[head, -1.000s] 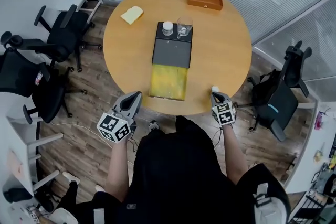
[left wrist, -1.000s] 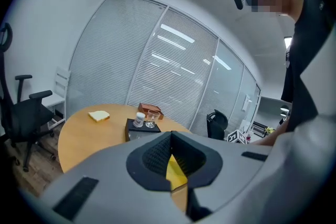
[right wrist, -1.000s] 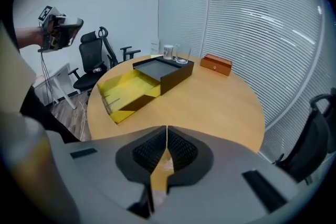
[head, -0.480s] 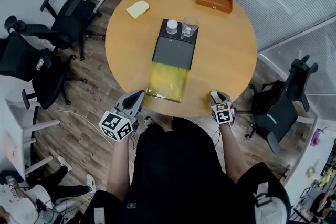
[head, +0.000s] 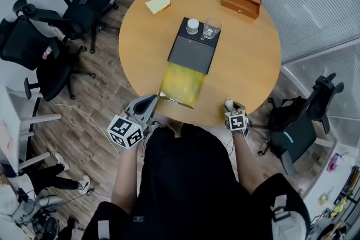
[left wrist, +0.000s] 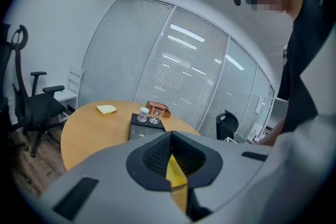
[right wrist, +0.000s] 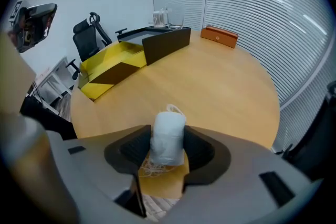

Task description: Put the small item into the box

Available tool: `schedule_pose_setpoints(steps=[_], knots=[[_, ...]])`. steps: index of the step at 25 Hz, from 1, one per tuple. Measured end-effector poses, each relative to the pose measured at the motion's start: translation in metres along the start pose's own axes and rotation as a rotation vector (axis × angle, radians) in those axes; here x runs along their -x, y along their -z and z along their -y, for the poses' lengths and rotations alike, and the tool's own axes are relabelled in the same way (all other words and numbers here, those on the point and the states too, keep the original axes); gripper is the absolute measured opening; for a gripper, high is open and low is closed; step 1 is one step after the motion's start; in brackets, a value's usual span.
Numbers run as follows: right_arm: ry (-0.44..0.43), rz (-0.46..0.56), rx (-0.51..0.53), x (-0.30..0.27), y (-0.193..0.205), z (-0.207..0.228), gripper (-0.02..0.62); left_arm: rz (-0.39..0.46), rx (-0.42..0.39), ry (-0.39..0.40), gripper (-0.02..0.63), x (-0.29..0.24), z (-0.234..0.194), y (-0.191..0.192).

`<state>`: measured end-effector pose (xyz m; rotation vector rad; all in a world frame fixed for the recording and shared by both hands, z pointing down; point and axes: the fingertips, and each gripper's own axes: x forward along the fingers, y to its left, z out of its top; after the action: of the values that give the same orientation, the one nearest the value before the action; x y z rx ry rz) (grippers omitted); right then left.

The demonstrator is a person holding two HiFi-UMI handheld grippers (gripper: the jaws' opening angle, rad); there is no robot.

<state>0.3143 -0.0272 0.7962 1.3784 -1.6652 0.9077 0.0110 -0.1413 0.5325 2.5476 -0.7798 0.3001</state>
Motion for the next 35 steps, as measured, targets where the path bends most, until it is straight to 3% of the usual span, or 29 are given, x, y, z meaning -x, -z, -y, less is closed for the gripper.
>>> schedule_pose_setpoints(steps=[13,21,35], knots=[[-0.004,0.13,0.108,0.006,-0.06,-0.001,0.181,0.03,0.014,-0.067,0.006,0.027,-0.006,0.004],[-0.06,0.223,0.164,0.017,-0.112,-0.032,0.181,0.041,0.025,-0.092,0.006,0.036,-0.007,0.008],[-0.147,0.259,0.285,0.006,-0.15,-0.085,0.181,0.066,0.055,-0.171,0.006,0.062,-0.018,0.015]])
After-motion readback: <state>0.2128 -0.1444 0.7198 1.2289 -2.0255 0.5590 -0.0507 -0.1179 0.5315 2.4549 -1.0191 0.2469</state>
